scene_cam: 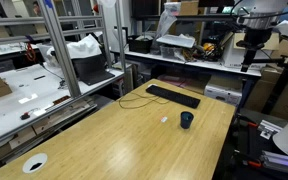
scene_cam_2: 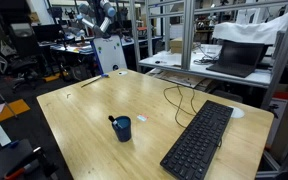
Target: Remove the marker from the cup and place it on the table
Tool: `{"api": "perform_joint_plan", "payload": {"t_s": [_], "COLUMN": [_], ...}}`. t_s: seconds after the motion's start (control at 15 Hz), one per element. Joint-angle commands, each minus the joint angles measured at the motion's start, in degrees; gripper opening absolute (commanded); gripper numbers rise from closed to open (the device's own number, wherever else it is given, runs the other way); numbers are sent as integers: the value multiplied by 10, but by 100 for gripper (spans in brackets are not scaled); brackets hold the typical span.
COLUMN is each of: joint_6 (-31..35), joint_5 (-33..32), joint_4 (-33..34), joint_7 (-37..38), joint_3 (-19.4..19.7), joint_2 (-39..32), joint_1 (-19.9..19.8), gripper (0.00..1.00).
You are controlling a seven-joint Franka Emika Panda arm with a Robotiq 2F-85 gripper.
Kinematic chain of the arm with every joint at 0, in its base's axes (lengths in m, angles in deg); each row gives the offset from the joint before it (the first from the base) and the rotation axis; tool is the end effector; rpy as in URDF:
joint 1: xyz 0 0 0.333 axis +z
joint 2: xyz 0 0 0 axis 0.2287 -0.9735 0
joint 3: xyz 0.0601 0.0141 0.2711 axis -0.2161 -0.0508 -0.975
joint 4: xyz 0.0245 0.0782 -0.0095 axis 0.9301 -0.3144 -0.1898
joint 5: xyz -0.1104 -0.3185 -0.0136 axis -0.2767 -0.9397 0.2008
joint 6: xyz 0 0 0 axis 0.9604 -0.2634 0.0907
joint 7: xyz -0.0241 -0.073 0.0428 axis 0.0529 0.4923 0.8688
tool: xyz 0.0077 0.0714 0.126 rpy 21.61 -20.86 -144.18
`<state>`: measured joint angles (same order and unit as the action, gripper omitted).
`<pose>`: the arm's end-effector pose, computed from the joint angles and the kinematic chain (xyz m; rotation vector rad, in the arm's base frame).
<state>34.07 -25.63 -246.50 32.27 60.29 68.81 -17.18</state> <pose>0.2410 -0.0402 0.4058 3.0098 -0.0292 0.0127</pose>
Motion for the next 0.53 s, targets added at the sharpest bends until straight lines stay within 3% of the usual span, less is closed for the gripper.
{"api": "perform_joint_plan", "payload": {"t_s": [0.0, 0.47], "joint_6": [-1, 29], "joint_5": [-1, 35], "joint_4": [1, 6], "joint_7": [1, 97], "joint_3": [1, -15], "joint_2": [-1, -44], "joint_1": [2, -7], "gripper": [100, 100]}}
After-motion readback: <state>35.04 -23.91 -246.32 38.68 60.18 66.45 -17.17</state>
